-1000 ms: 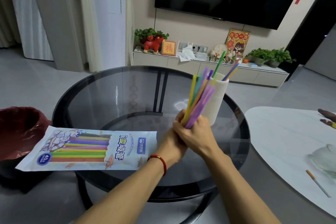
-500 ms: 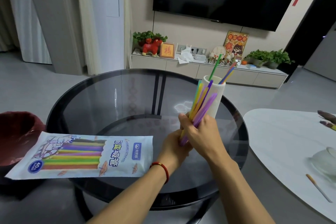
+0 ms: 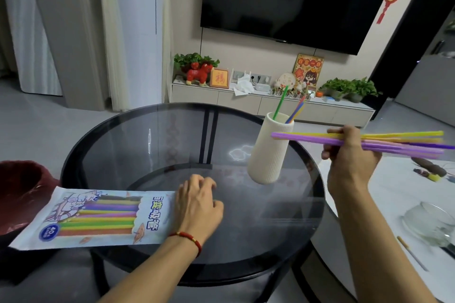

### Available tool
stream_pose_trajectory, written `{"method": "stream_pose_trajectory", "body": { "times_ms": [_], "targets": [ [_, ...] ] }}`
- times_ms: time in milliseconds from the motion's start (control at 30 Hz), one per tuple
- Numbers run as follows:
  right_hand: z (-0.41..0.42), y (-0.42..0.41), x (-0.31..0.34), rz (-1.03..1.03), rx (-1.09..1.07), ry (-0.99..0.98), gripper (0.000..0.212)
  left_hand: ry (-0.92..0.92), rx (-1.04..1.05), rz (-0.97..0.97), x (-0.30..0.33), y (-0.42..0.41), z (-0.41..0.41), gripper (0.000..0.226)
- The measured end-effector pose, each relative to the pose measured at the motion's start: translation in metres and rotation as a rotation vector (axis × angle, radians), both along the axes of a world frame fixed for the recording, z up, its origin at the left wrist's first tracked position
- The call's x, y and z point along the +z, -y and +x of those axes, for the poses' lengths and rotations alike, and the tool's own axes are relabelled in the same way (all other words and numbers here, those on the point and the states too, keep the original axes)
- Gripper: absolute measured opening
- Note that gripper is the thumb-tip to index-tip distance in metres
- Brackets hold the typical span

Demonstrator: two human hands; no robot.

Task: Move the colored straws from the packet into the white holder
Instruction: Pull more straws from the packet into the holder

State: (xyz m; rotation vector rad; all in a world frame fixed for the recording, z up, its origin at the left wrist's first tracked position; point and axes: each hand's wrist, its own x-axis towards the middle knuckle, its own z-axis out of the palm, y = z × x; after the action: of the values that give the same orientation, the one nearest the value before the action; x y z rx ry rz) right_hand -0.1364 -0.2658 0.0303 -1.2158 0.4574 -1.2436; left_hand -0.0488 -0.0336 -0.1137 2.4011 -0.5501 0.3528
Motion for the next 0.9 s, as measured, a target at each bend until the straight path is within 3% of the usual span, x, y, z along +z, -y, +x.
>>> {"method": "stream_pose_trajectory", "body": {
  "times_ms": [100,300,400,633,800,900],
  "targets": [
    [0.009,0.004,0.02,0.045,-0.078,0.089,0.014,-0.101,-0.027,0.001,-0.004,-0.005,0.0,0.027],
    [0.046,0.011,0.041,-0.244,-0.159,-0.058,0.028,-0.177,-0.032,-0.094,0.009,0.001,-0.006,0.025],
    [0.066,0.019,0.043,-0.337,-0.199,-0.213,0.03,-0.19,-0.043,-0.073,0.009,0.004,-0.006,0.027],
    [0.095,0.029,0.051,-0.465,0.094,-0.688,0.03,-0.215,-0.083,-0.045,0.009,-0.001,0.0,0.026],
    [0.094,0.026,0.063,-0.421,0.087,-0.572,0.035,-0.206,-0.129,-0.056,0.011,-0.01,0.002,0.023],
    [0.091,0.023,0.061,-0.581,-0.091,-0.531,0.03,-0.163,-0.188,0.023,0.01,-0.018,0.001,0.029]
  ]
}}
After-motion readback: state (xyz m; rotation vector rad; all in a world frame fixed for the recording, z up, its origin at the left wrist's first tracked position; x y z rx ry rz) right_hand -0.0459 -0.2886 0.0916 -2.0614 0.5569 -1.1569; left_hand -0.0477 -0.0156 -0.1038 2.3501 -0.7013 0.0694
